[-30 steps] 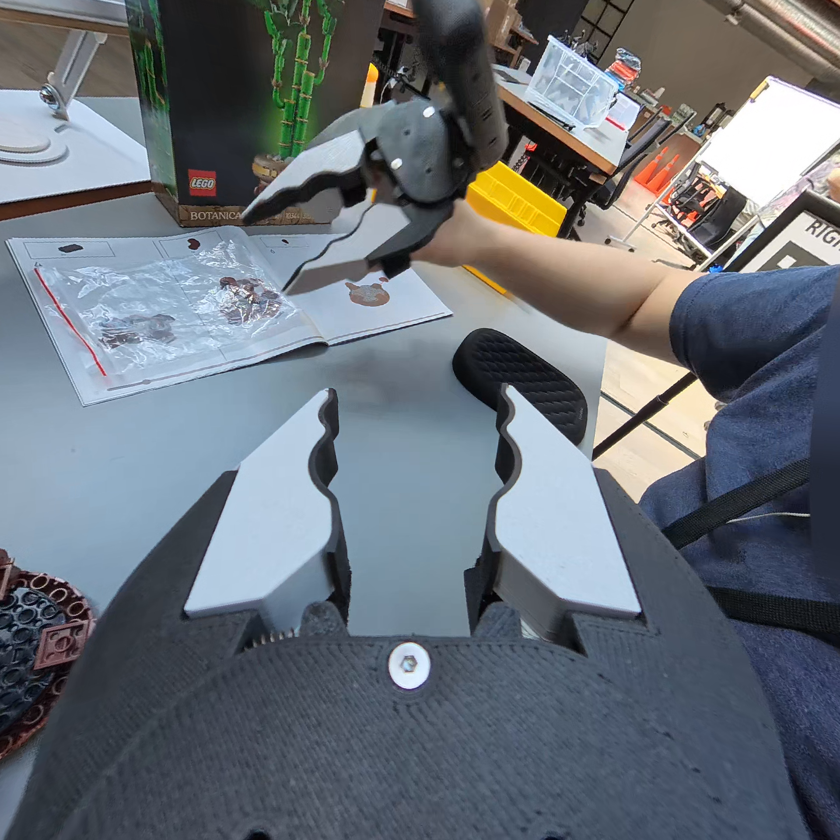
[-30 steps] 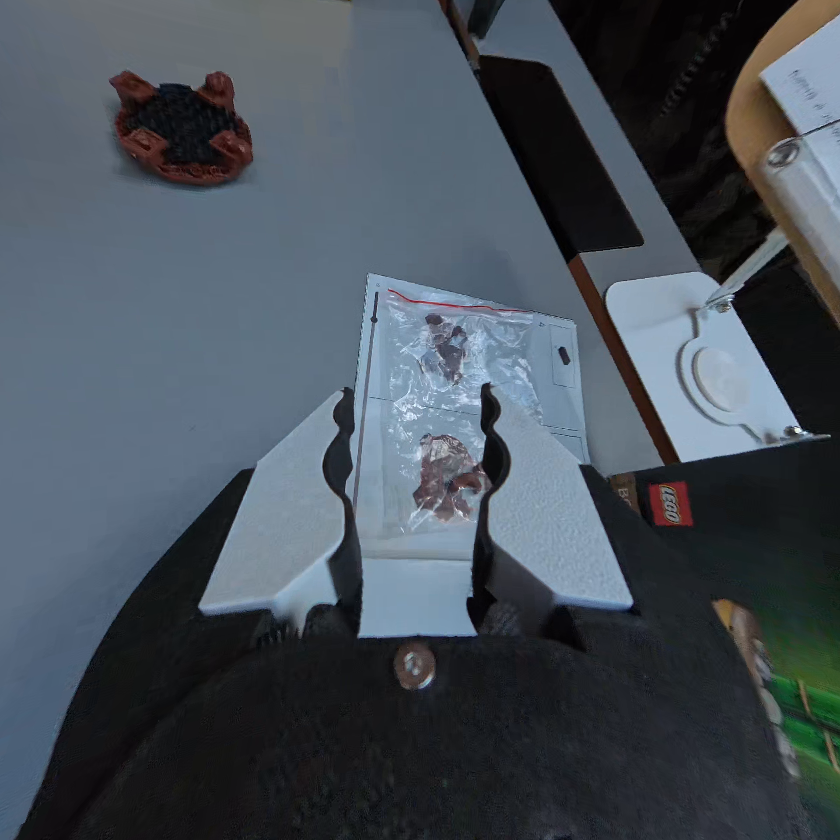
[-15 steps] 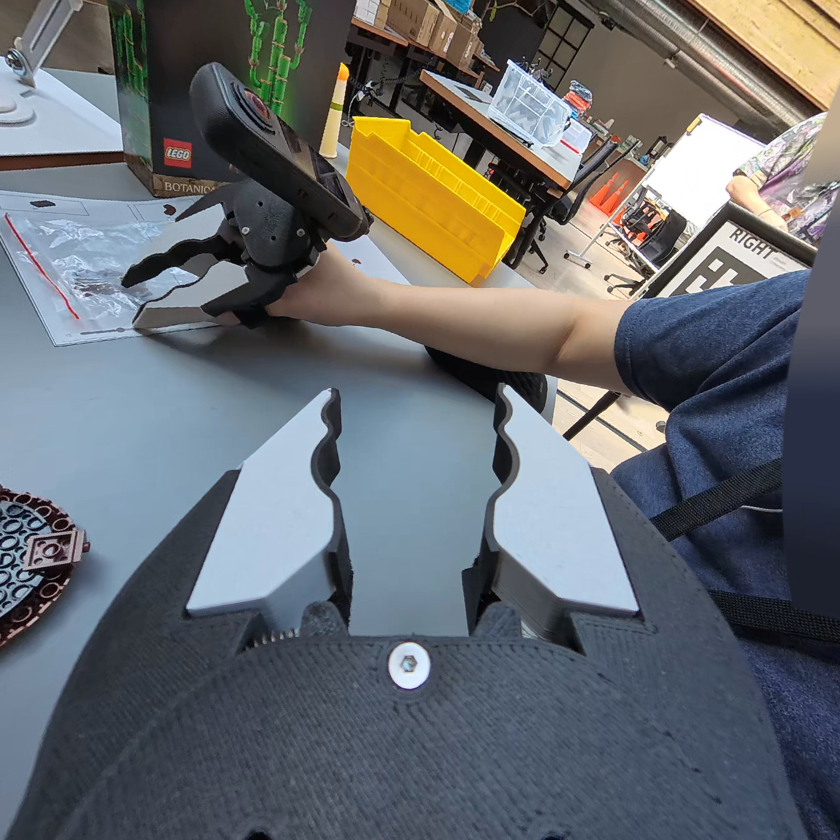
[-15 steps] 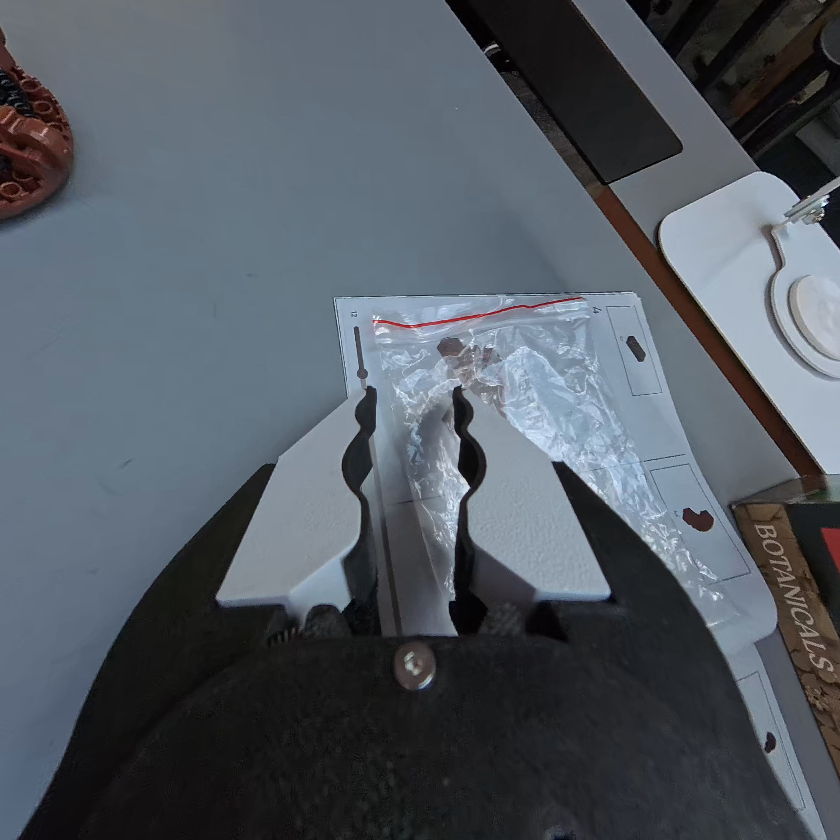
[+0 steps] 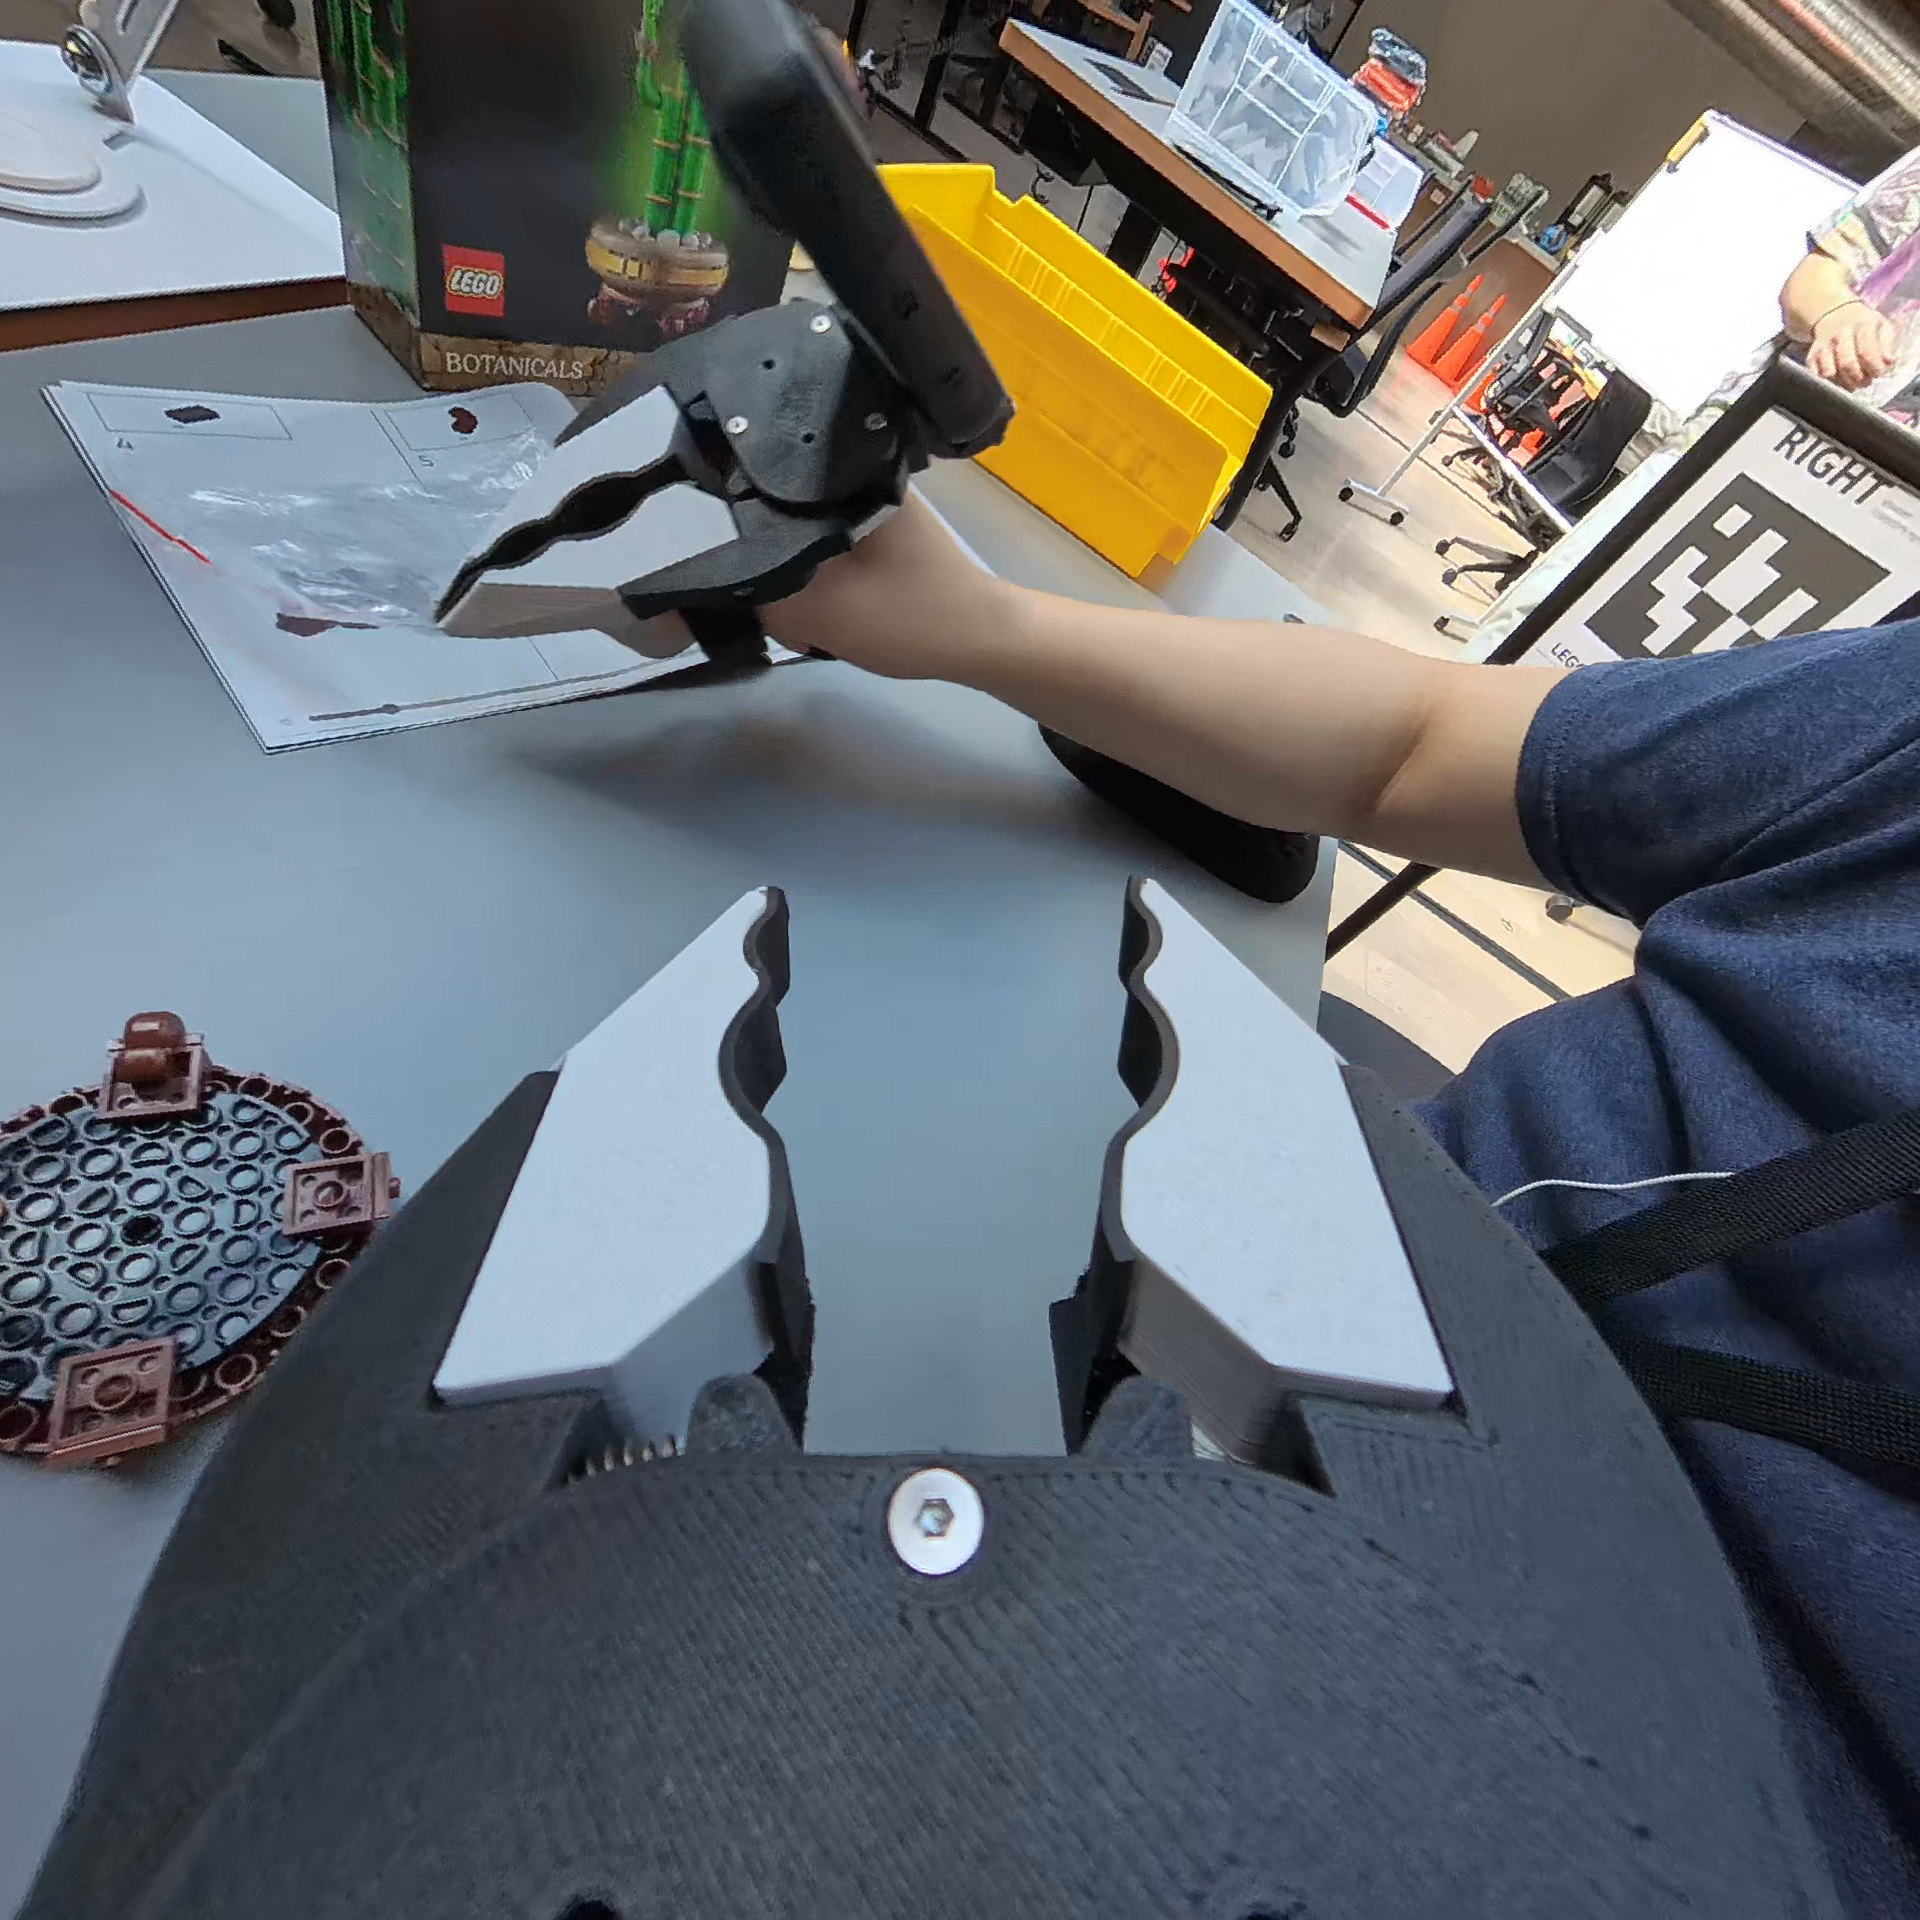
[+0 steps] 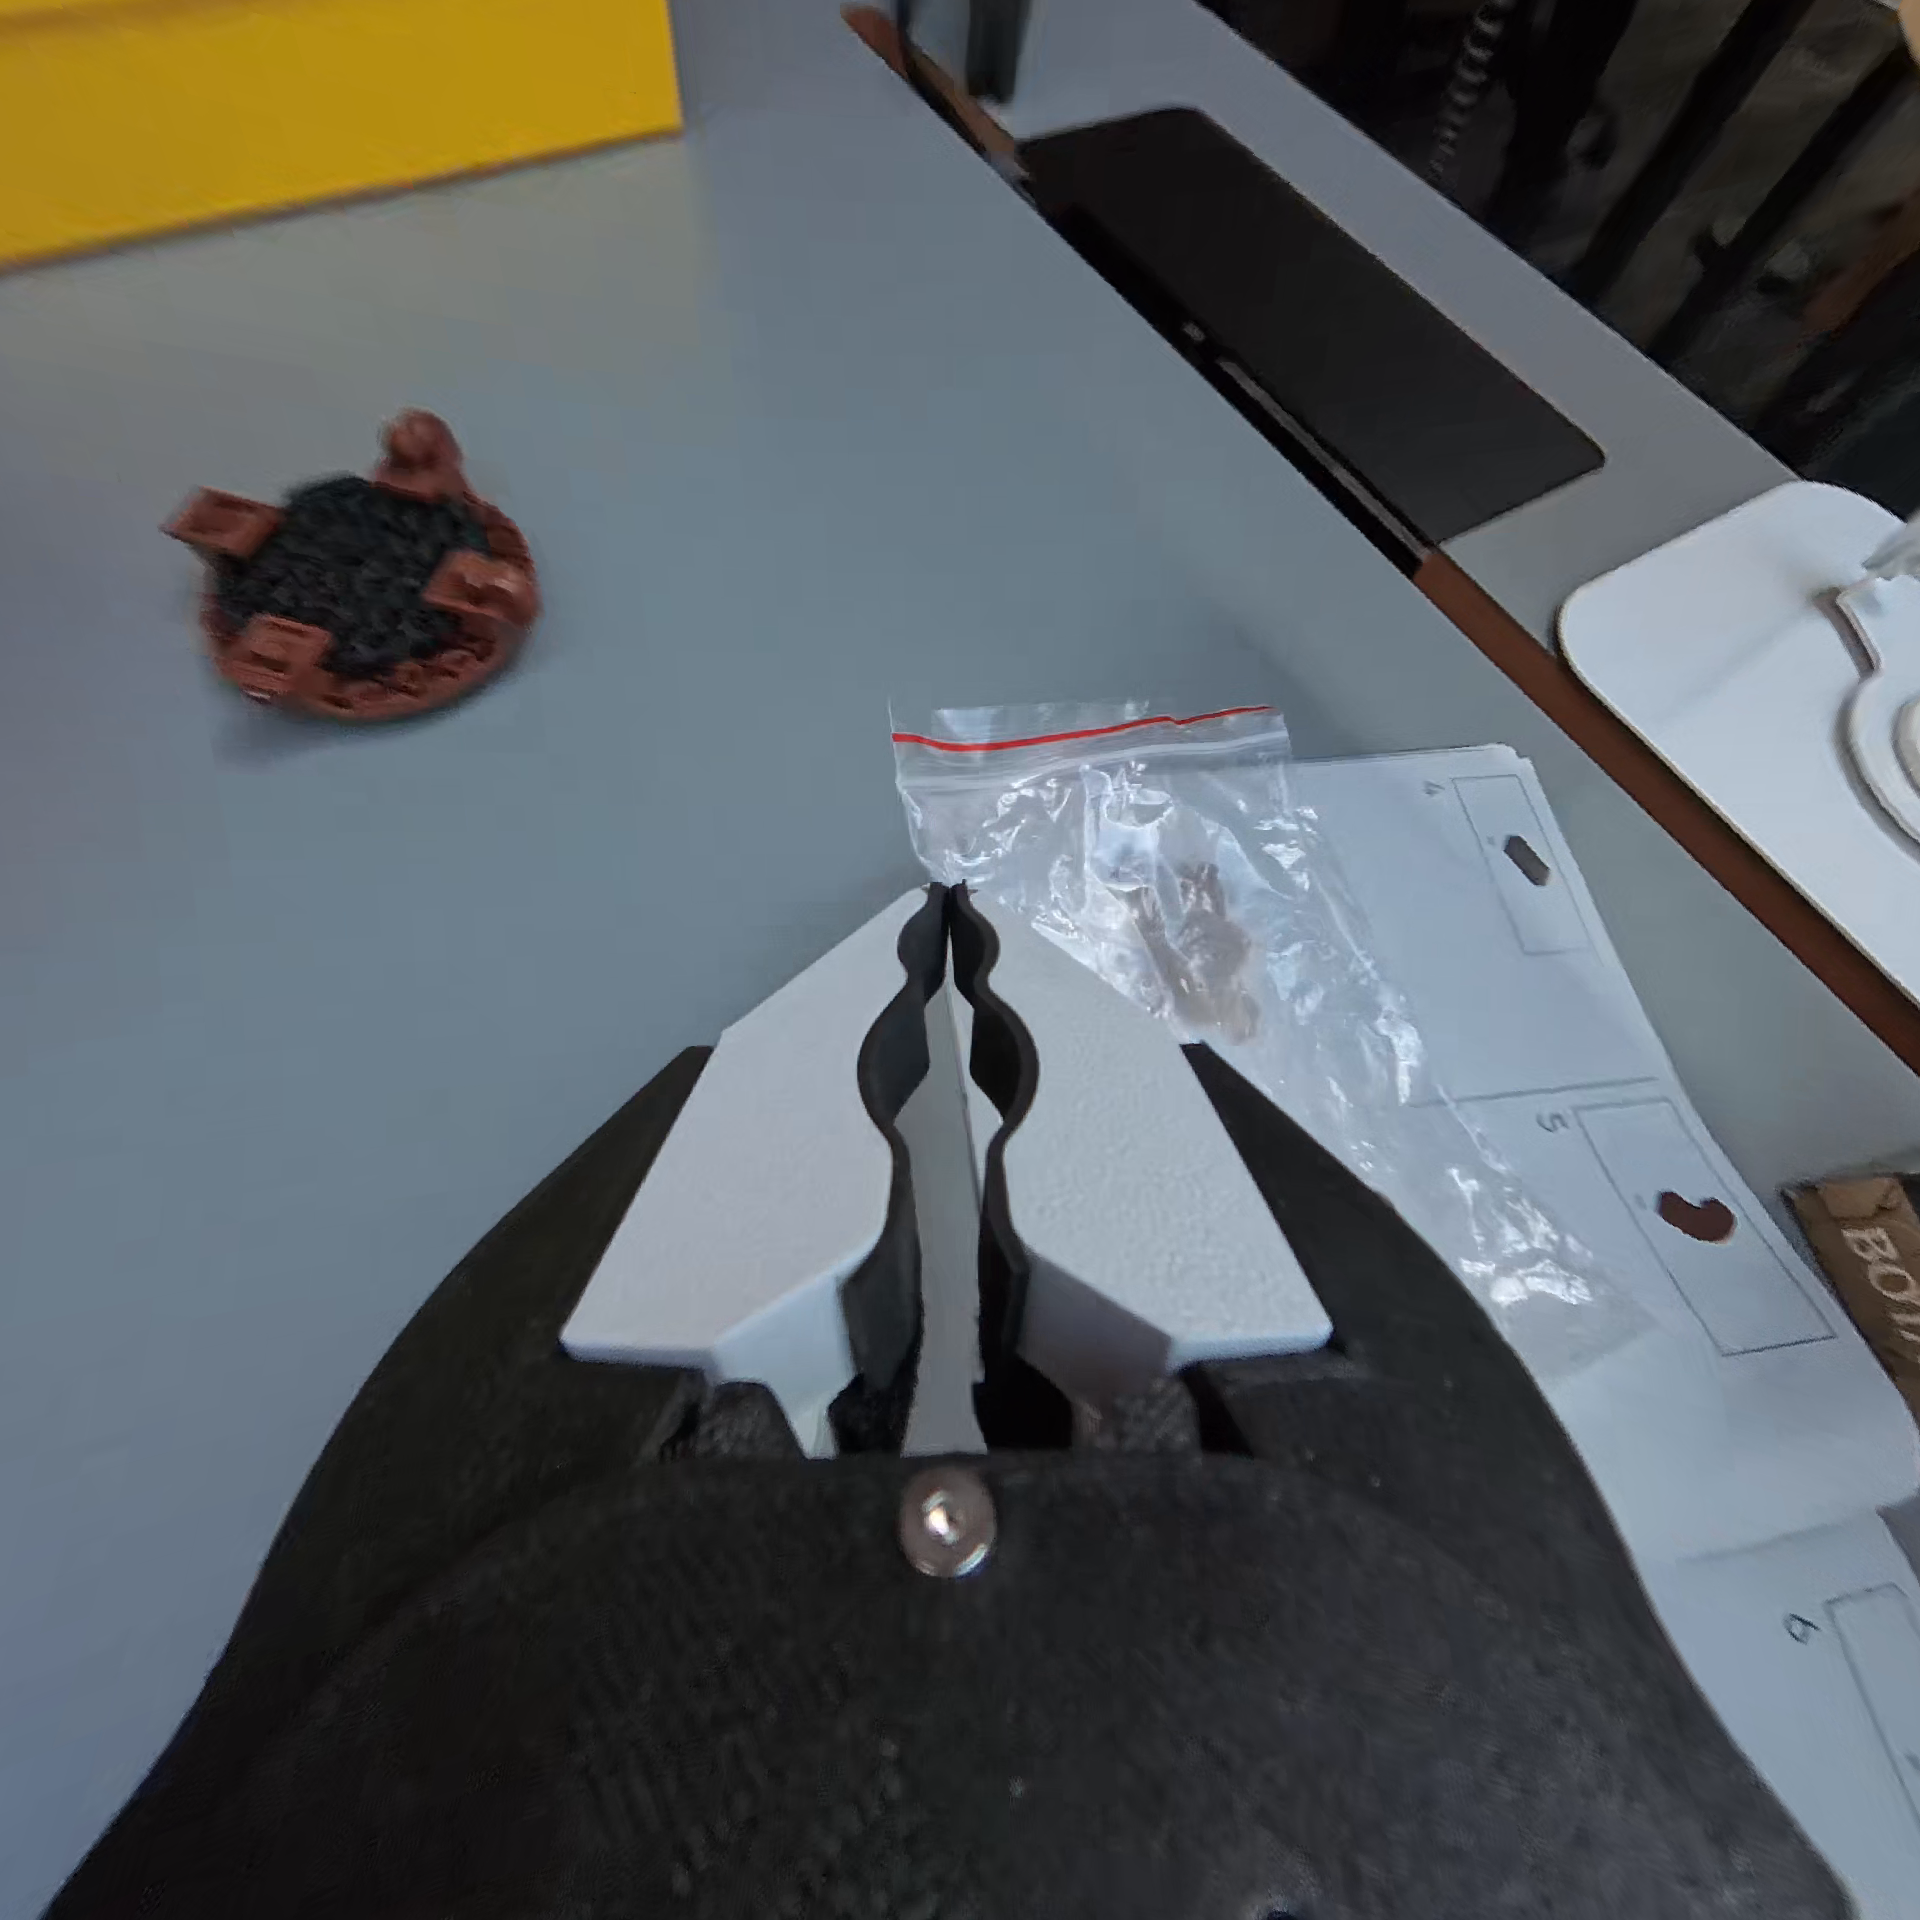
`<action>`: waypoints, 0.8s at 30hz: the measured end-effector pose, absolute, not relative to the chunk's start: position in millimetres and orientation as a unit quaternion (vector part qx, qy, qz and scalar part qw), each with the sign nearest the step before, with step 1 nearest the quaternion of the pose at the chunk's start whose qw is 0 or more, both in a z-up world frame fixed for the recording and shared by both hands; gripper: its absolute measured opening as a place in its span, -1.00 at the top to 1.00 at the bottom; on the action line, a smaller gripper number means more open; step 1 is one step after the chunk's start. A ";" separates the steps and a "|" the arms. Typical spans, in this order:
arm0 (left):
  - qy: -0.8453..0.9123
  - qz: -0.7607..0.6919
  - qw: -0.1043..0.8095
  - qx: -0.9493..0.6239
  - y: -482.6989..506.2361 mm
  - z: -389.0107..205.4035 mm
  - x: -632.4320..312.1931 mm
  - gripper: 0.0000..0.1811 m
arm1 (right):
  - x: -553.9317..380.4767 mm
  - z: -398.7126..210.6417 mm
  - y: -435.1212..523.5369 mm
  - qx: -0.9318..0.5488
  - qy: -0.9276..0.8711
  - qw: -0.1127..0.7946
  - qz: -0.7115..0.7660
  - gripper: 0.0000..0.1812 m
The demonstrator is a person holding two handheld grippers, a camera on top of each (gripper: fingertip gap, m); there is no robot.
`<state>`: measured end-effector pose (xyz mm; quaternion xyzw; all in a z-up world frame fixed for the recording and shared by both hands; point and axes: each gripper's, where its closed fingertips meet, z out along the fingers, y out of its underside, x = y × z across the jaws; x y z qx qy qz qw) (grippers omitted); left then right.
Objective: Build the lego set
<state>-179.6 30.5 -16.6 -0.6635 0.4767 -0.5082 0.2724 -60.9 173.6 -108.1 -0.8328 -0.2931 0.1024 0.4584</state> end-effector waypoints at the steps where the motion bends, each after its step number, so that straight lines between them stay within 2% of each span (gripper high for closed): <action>1: 0.478 -0.507 0.274 -0.663 35.2 -17.2 -178.6 0.34 | -65.5 -96.0 165.0 -0.824 -0.288 0.469 0.139 1.00; 4: 0.508 -0.479 0.299 -0.650 54.3 -18.4 -176.9 0.40 | -77.9 -53.4 130.1 -0.778 -0.286 0.488 0.274 1.00; 8: 0.585 -0.391 0.366 -0.609 85.7 -12.5 -175.1 0.27 | -76.2 -8.3 85.8 -0.725 -0.301 0.476 0.397 1.00; 12: 0.637 -0.373 0.381 -0.557 88.2 5.7 -155.4 0.22 | -70.1 23.9 58.7 -0.680 -0.301 0.470 0.476 1.00; 16: 0.637 -0.447 0.343 -0.526 75.9 10.5 -130.7 0.35 | -69.6 31.3 38.9 -0.672 -0.317 0.461 0.485 1.00; 19: 0.658 -0.501 0.280 -0.488 52.8 12.2 -118.9 0.51 | -69.9 39.5 27.5 -0.663 -0.322 0.460 0.496 1.00; 22: 0.676 -0.512 0.228 -0.478 39.2 8.1 -111.0 0.67 | -65.7 42.2 22.0 -0.666 -0.329 0.461 0.485 1.00; 24: 0.681 -0.514 0.215 -0.475 34.3 5.8 -106.6 0.84 | -61.8 43.3 20.3 -0.667 -0.326 0.461 0.486 1.00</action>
